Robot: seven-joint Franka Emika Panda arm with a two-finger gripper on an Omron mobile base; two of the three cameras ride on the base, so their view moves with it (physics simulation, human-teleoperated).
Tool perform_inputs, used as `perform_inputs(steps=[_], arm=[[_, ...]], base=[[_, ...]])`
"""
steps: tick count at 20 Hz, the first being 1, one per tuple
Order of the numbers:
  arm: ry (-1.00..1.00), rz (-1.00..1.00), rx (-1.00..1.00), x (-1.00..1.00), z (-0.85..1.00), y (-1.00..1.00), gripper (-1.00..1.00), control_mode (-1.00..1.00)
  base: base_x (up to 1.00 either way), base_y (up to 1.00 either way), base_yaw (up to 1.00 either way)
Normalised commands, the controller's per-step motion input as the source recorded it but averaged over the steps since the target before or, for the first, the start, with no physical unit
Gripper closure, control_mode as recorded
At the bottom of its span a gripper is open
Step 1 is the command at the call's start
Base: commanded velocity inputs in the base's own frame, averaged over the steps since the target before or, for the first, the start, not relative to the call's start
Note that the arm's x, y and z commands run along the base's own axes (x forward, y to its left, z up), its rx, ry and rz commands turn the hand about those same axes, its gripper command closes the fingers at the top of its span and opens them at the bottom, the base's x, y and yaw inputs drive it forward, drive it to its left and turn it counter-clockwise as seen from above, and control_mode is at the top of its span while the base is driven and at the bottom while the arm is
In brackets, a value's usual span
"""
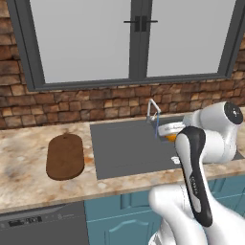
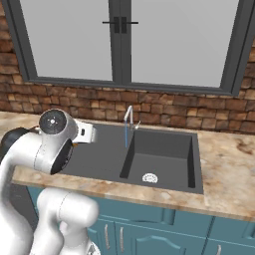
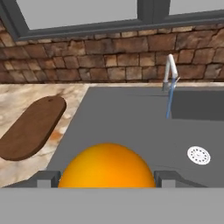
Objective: Pick the orange from the sink and place it on the cutting board to airdry. Then turn off the sink faucet.
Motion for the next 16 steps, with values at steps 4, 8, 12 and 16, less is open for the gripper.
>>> perform_inputs(steps=[4,8,12,16], arm=[[0.03,0.00,-0.05,0.00,-0.01,0.69,1.00,-1.00],[0.08,0.00,0.00,0.00,0.00,0.67,1.00,-1.00],[0.08,0.00,0.00,0.01,-0.09,0.59,1.00,-1.00],[0.00,0.00,0.00,0.00,-0.04,0.61,1.00,-1.00]], base=[[0.00,0.00,0.00],[0.00,0.00,0.00],[0.00,0.00,0.00],[0.00,0.00,0.00]])
